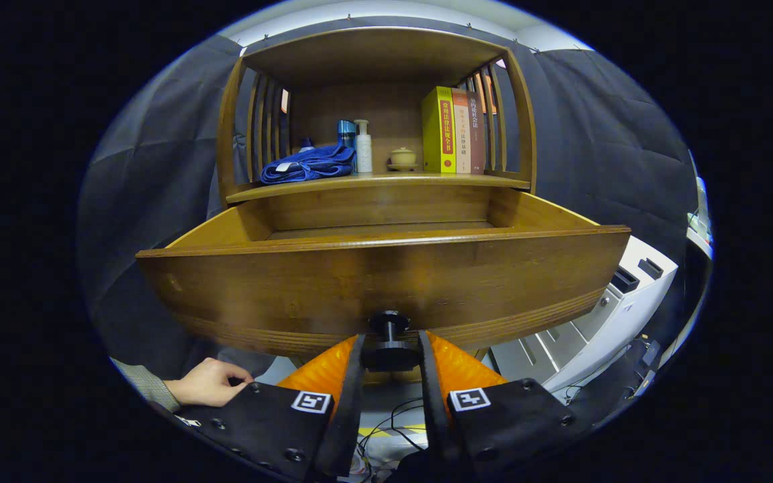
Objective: Pull open the drawer, take out the items inside it, and place them on the countertop above the cabinet.
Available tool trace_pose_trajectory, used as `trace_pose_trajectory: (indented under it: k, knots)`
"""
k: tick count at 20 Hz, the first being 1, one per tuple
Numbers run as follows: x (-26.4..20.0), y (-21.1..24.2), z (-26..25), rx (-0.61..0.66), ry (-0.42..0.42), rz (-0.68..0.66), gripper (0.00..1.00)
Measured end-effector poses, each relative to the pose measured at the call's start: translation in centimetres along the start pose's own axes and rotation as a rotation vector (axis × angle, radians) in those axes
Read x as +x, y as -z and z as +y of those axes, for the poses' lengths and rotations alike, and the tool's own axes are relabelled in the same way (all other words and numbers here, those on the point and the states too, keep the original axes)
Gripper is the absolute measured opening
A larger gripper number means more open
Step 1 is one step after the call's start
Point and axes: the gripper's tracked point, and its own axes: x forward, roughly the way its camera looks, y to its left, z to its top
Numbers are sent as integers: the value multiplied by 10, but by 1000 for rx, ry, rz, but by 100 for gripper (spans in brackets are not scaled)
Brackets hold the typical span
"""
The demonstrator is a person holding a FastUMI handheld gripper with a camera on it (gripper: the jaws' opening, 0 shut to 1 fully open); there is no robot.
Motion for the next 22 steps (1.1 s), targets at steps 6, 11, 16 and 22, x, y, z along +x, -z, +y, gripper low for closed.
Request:
trace_pose_trajectory:
  k: [6, 11, 16, 22]
  knots:
    - [-12, -11, 3, -30, 4, -38, 78]
    - [-26, -28, 1, -9, -2, -62, 99]
    - [-38, -54, -2, -4, -4, -87, 99]
    - [-31, -105, -8, -41, -8, -120, 99]
